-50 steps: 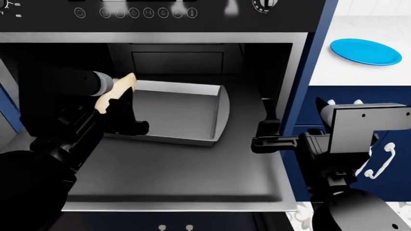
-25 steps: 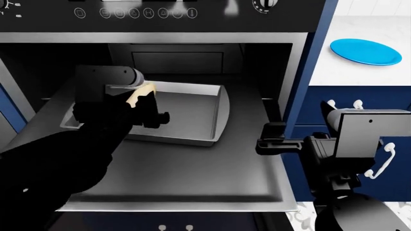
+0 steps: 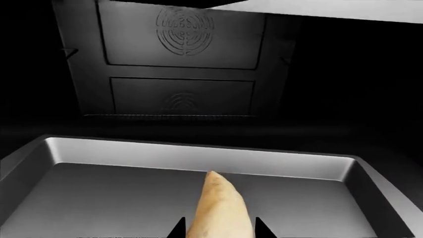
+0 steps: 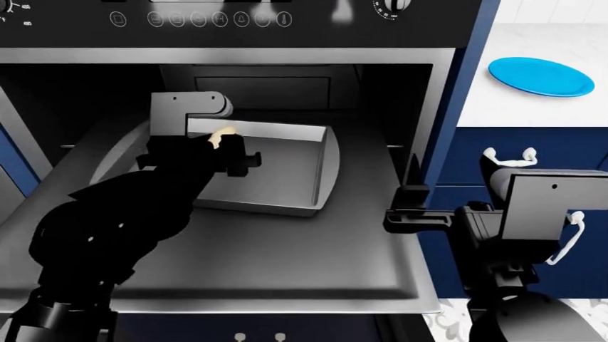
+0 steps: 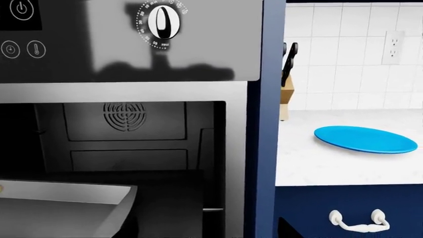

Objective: Place the sweet potato on the top rack of the oven.

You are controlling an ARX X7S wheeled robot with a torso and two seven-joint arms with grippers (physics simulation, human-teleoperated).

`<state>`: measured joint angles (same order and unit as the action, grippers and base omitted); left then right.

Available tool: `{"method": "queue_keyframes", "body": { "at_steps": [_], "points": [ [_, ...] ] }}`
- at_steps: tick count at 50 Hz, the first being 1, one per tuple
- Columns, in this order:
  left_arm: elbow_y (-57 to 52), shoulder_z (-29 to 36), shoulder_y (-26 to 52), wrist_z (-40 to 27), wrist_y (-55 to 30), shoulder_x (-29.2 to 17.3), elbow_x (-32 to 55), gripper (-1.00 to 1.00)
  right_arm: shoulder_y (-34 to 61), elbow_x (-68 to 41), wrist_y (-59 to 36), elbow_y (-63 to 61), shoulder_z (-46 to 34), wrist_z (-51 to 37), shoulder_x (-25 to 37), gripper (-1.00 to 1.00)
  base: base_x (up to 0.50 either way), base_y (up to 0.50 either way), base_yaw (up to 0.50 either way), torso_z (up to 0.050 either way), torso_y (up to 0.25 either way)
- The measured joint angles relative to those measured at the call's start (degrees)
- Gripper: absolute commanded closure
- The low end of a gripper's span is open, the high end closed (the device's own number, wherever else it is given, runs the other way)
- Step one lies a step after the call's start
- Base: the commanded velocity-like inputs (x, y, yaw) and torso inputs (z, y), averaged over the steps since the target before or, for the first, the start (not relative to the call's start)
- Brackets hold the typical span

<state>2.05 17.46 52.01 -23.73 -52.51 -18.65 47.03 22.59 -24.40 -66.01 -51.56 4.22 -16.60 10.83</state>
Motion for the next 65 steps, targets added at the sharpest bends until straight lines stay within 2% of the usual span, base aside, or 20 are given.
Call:
{"method": "queue_keyframes", "body": {
  "at_steps": [11, 12, 33, 46, 53, 60, 65],
  "points": [
    [4.3, 1.12, 1.11, 0.77, 0.82, 0.82, -1.38, 1.0, -0.39, -0.42, 0.39, 0.0, 0.31, -0.43, 0.27, -1.0, 0.0, 0.0, 0.0, 0.0, 0.001],
    [4.48, 1.09, 1.17, 0.74, 0.81, 0.85, -1.36, -1.0, -0.4, -0.47, 0.4, -0.02, 0.34, -0.47, 0.3, -1.0, 0.0, 0.0, 0.0, 0.0, 0.0],
    [2.21, -2.05, 2.37, -1.8, -1.04, -0.42, 1.36, -1.0, -0.4, -1.42, 0.78, 0.0, 0.35, -1.28, 0.68, -1.0, 0.0, 0.0, 0.0, 0.0, 0.0],
    [-8.88, -6.77, -3.93, -4.92, -4.38, -5.03, 7.29, -1.0, -0.29, -2.07, 1.07, -0.14, 0.36, -1.76, 0.88, -1.0, 0.0, 0.0, 0.0, 0.0, 0.0],
    [-20.43, -12.23, -9.29, -9.32, -6.66, -9.04, 14.61, -1.0, 1.05, -3.02, 0.26, -1.3, -0.74, -2.97, 1.22, -1.0, 0.0, 0.0, 0.0, 0.0, 0.0],
    [-37.97, -20.08, -12.78, -20.01, -6.18, -15.55, 30.43, -1.0, 6.86, -15.75, -0.54, -4.86, -4.24, -14.48, 5.94, -1.0, 0.0, 0.0, 0.0, 0.0, 0.0],
    [-46.96, -25.08, -13.82, -26.37, -4.58, -20.2, 40.26, -1.0, 11.78, -25.71, 2.72, -6.25, -8.78, -24.6, 11.54, -1.0, 0.0, 0.0, 0.0, 0.0, 0.0]
  ]
}}
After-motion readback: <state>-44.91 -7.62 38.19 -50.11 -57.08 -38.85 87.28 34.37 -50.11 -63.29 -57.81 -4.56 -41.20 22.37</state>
